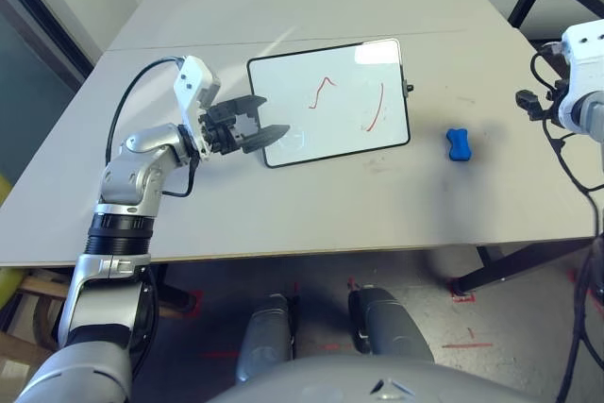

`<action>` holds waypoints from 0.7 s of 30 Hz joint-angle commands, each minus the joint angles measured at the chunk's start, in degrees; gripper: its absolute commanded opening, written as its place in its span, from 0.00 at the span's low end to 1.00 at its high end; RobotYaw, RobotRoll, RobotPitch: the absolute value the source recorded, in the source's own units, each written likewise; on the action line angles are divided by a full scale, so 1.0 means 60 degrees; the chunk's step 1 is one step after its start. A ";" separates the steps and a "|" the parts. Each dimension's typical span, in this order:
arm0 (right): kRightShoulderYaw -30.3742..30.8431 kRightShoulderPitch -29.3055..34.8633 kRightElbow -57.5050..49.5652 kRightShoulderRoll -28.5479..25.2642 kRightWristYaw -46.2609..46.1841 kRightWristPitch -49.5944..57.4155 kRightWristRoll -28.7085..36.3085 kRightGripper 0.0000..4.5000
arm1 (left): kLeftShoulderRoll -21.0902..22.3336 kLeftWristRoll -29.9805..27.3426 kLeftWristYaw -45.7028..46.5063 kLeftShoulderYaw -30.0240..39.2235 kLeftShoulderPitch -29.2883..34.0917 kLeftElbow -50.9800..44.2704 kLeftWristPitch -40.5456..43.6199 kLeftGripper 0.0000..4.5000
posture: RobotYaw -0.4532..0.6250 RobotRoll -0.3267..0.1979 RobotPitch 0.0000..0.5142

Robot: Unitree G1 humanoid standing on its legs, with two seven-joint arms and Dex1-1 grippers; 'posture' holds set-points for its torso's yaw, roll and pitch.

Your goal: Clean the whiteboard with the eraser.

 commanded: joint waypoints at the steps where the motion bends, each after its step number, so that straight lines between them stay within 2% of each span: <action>1: 0.0107 -0.0264 -0.0831 0.0133 0.0265 0.1903 0.0539 0.99 | -0.0052 0.0232 -0.0066 -0.0139 -0.0092 0.0264 -0.0149 1.00 | 0.23 0.62 0.17; 4: 0.0091 -0.0315 -0.1218 0.0560 0.0208 0.2777 0.0787 0.99 | -0.0111 0.0294 -0.0095 -0.0193 -0.0114 0.0371 -0.0232 1.00 | 0.23 0.62 0.17; 9: -0.0008 -0.0241 -0.1218 0.1248 -0.0160 0.3000 0.0712 0.99 | -0.0169 0.0320 -0.0082 -0.0235 -0.0102 0.0294 -0.0202 1.00 | 0.23 0.62 0.18; 14: -0.0064 -0.0128 -0.0784 0.1730 -0.0472 0.2546 0.0589 0.99 | -0.0141 0.0335 -0.0078 -0.0258 -0.0021 0.0146 -0.0155 1.00 | 0.24 0.62 0.18; 21: 0.0083 -0.0227 0.0214 0.1965 -0.0799 0.1641 0.0341 0.99 | -0.0098 0.0292 0.0039 -0.0227 0.0139 -0.0241 0.0050 1.00 | 0.25 0.62 0.19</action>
